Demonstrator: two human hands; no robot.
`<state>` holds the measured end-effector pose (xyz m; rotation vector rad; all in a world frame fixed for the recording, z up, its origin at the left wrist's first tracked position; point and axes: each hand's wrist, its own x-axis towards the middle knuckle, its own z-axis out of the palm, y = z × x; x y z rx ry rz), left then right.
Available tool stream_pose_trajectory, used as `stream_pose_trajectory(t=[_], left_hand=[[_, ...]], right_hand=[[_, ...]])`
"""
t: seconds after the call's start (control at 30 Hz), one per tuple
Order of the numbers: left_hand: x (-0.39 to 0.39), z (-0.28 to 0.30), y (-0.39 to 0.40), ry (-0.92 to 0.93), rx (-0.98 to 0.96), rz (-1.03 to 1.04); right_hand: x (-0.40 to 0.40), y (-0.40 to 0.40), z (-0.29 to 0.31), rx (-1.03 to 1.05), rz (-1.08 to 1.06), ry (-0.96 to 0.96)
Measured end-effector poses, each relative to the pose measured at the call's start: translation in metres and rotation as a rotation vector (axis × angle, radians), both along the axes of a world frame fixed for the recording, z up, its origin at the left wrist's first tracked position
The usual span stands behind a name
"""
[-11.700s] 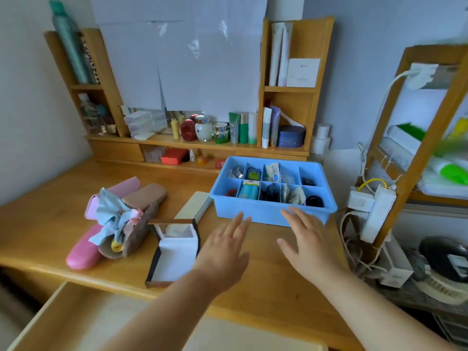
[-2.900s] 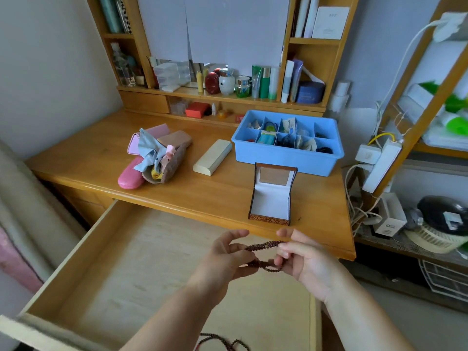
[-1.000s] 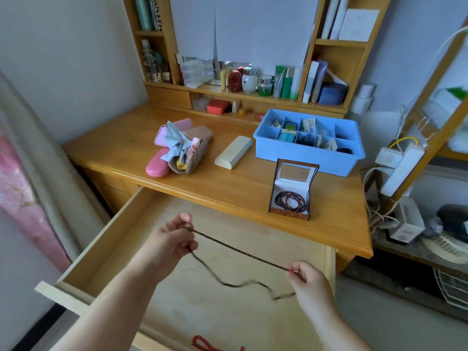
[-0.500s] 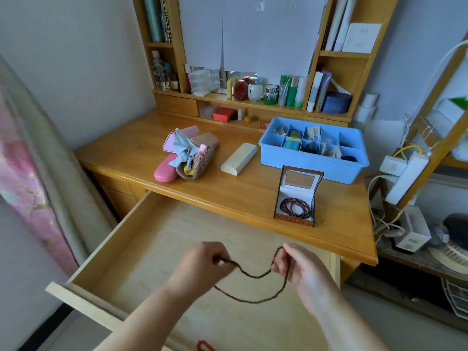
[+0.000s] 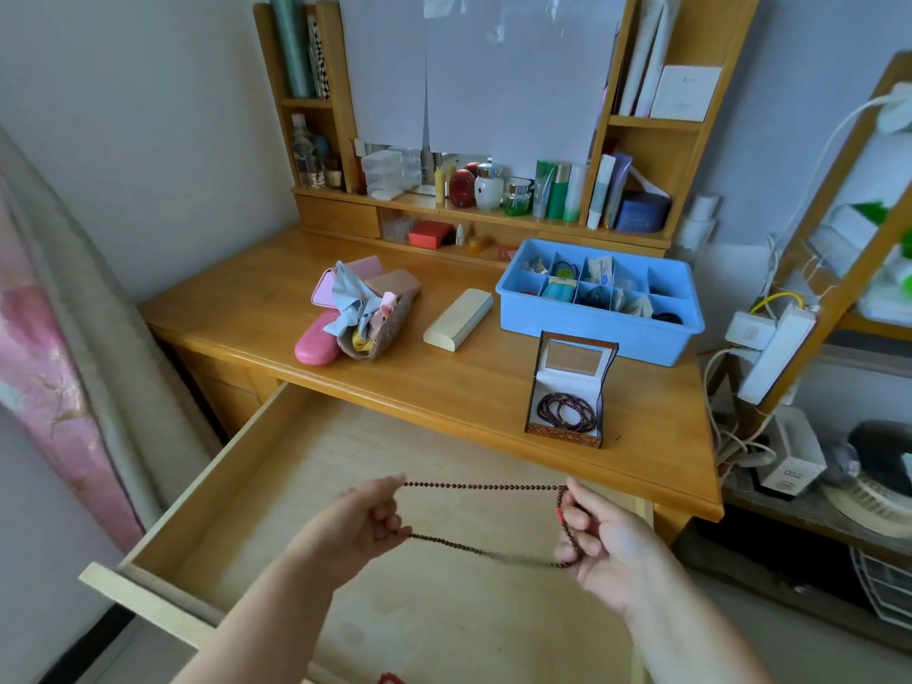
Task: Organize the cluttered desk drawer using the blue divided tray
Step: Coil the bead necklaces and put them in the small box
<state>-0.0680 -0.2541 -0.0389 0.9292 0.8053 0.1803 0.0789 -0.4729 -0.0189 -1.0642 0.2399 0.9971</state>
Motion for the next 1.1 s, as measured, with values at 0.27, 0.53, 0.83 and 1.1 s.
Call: stream_pose_trajectory(t=[0.27,0.53,0.83,1.1], left_hand=[[0.002,-0.019,-0.031,-0.294,-0.182,0.213],[0.008,-0.015,-0.028,0.064,0.077,0.220],[0.009,0.013,-0.073,0.022,1.160,-0.360],[0.039,0.046,-0.063,0.093,1.021,-0.327]], right_hand=[[-0.001,0.001,-0.007,0.289,0.291,-0.017],[0.006,0.005,-0.004,0.396,-0.145,0.113],[-0.009,0.014,-0.004,0.265,0.055,-0.163],[-0.020,0.008,0.004,0.075,0.353,-0.310]])
